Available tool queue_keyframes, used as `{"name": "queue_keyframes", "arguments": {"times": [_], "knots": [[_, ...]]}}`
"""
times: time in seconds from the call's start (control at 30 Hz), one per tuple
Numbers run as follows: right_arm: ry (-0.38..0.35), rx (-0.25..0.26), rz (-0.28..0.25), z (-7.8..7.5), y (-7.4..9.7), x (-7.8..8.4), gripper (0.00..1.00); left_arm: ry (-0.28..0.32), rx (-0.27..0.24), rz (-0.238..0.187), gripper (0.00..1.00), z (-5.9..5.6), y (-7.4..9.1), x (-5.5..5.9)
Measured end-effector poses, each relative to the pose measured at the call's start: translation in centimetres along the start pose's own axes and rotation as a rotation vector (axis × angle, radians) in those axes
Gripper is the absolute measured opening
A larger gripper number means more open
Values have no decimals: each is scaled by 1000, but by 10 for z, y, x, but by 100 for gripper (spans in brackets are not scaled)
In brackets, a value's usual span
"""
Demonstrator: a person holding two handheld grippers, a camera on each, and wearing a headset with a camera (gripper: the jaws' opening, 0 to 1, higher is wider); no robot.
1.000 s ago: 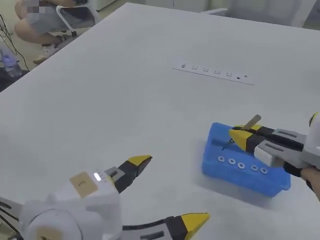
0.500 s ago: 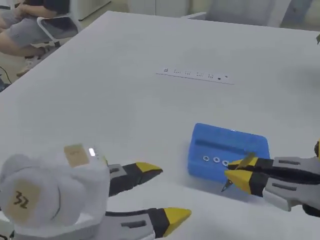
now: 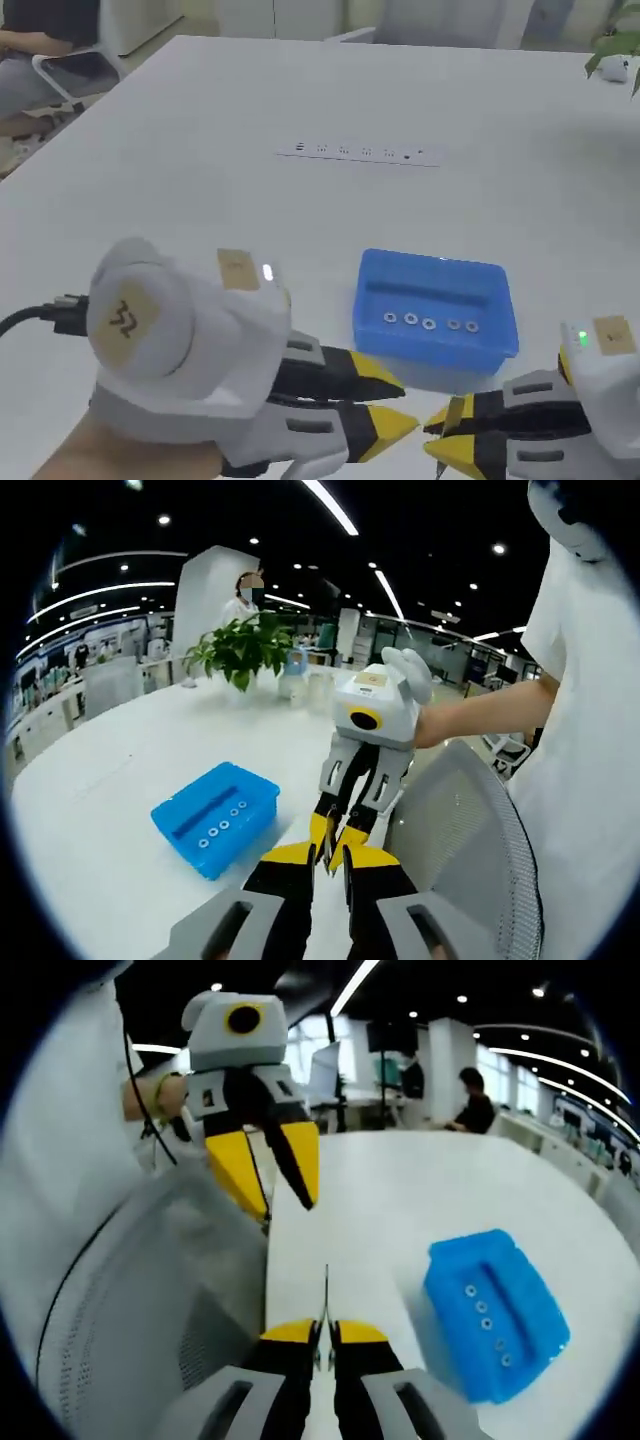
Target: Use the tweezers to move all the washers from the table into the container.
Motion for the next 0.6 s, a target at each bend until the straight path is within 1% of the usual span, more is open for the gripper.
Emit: {"name": "queue_keyframes", "arguments": {"times": [0.03, 0.1, 0.2, 0.3, 0.33, 0.37, 0.43, 0.47, 0.5, 0.53, 0.57, 0.6], "knots": [[21, -10, 5, 3, -1, 0, 3, -11, 27, 2, 7, -2, -4, -2], [41, -23, 20, 7, -1, 1, 3, -9, 56, 17, 6, -5, -9, -3], [78, -26, 41, 10, -2, 2, 3, -39, 87, 54, 3, -6, -17, -3], [89, -21, 45, 8, -2, 2, 3, -51, 109, 69, 2, -6, -23, -3], [92, -18, 49, 8, -2, 3, 3, -54, 120, 80, 2, -6, -25, -2], [94, -14, 49, 7, -3, 2, 3, -61, 122, 98, 2, -6, -26, 0], [96, -5, 49, 5, -3, 2, 3, -112, 115, 155, 0, -3, -27, 7], [101, -1, 53, 4, -3, 3, 3, -103, 112, 155, 0, -3, -29, 8], [112, 7, 68, 2, -4, 5, 3, -102, 120, 156, 0, -2, -31, 9], [127, 15, 84, 1, -4, 7, 3, -104, 117, 157, 0, 0, -31, 10], [147, 36, 107, -3, -6, 11, 3, -102, 110, 163, 0, 3, -32, 13], [155, 49, 119, -5, -6, 13, 3, -101, 109, 167, 0, 4, -33, 14]]}}
Point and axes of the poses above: the centre of the closed fingertips' face, and the gripper's own axes: y roughly backward along the fingers, z roughly to its left, x roughly out of its underside, the point moved 2 cm from there along y, roughly backward along the fingers, and after that the axes turned 11 degrees about x, right-handed, at the moved point
